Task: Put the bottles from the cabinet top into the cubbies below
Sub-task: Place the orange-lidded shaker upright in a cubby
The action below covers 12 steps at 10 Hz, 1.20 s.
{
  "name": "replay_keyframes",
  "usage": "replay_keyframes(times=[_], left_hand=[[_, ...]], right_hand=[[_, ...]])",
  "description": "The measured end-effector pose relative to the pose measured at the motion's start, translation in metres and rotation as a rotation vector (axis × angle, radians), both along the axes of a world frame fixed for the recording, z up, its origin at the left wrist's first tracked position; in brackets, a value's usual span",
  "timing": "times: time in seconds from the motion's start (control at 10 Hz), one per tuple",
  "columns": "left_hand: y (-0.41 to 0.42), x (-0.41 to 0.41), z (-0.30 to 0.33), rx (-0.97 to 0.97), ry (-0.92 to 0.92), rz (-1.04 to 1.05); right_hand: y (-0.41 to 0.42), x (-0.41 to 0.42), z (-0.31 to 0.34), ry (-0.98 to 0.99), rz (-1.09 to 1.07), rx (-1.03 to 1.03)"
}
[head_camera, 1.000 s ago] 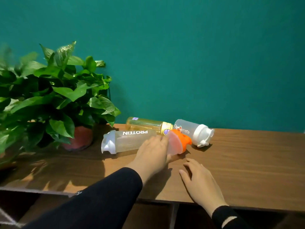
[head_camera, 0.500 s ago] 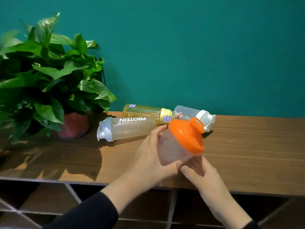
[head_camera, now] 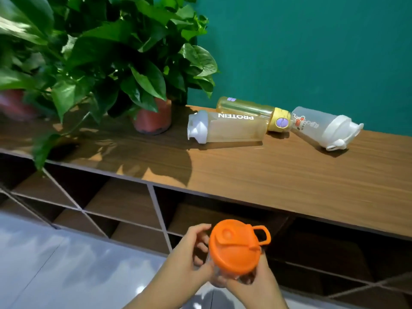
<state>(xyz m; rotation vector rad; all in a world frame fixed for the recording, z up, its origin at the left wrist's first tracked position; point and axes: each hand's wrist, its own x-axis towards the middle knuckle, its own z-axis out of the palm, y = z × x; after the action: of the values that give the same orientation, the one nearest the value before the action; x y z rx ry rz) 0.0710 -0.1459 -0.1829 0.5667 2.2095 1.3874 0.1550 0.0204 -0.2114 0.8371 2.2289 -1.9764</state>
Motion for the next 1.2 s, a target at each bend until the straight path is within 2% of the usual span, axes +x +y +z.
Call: replay_keyframes(times=[0.1,0.3,0.4,0.6,0.8,0.9,1.0,1.1,1.2], left_hand=[[-0.006,-0.02,-0.014,-0.041,-0.124,0.166],[-0.007,-0.061,-0.031,0.036,-0.335,0.348],[-0.005,-0.075,-0.04,0.04,-0.35,0.383],[-0.008,-0.091,-0.057,-0.07,-0.367,0.439],[-0.003,-0.091,-0.053,-0.1,-0.397,0.432],[0.0,-0.09,-0.049,-0.148,-0.385,0.407],[-0.001,-0.082,-0.04,-0.284,-0.379,0.394],[-0.008,-0.07,-0.027,-0.402,-0.389,0.338],[-0.015,-0.051,-0.001,-0.495,-0.091,0.226]], right_hand=[[-0.016,-0.037,-0.019,-0.083,0.05,0.038],[-0.035,-0.102,-0.049,-0.044,0.095,0.145],[-0.037,-0.12,-0.066,-0.068,0.141,0.219],[-0.04,-0.138,-0.089,-0.092,0.244,0.262],[-0.036,-0.144,-0.087,-0.083,0.196,0.23],[-0.036,-0.143,-0.082,-0.254,0.302,0.355],[-0.033,-0.132,-0.068,-0.39,0.396,0.603],[-0.033,-0.117,-0.02,-0.418,0.598,0.685],[-0.029,-0.09,0.045,-0.177,0.663,0.706]])
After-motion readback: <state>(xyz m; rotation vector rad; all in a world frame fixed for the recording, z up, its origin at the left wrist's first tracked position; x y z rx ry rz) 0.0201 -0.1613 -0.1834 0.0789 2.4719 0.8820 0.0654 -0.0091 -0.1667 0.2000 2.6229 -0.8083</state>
